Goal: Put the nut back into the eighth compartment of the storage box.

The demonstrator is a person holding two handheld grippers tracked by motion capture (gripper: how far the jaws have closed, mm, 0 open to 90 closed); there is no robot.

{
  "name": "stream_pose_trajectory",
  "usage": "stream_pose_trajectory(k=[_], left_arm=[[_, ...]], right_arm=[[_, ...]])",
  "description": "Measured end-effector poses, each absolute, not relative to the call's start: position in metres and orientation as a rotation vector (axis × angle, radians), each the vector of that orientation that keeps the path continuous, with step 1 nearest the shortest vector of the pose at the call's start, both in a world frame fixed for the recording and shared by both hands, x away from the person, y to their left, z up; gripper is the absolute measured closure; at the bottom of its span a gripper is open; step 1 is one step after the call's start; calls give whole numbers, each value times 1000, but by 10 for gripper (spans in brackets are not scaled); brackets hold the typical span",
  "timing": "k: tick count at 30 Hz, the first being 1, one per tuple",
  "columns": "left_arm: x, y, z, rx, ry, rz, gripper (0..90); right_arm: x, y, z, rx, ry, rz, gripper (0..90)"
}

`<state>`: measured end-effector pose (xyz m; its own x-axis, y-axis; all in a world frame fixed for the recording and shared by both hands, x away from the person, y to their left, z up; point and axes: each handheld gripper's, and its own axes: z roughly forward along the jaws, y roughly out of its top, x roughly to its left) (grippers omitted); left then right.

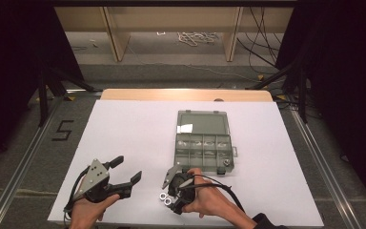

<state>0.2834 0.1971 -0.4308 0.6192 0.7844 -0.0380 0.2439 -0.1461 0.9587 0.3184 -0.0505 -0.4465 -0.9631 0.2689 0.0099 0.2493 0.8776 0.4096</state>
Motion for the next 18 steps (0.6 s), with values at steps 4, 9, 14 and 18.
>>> stream_pose_trajectory(k=[4,9,14,18], left_arm=[[284,197,-431,1701,855,589,195],[284,197,-432,1688,867,586,196],[284,197,-431,1692,862,584,195],[284,198,-431,1689,869,589,195]], right_arm=[[318,-46,-450,413,3008,647,395],[317,-42,-455,411,3027,615,441],[317,-38,-459,430,3028,588,476],[317,-37,-461,411,3048,588,516]])
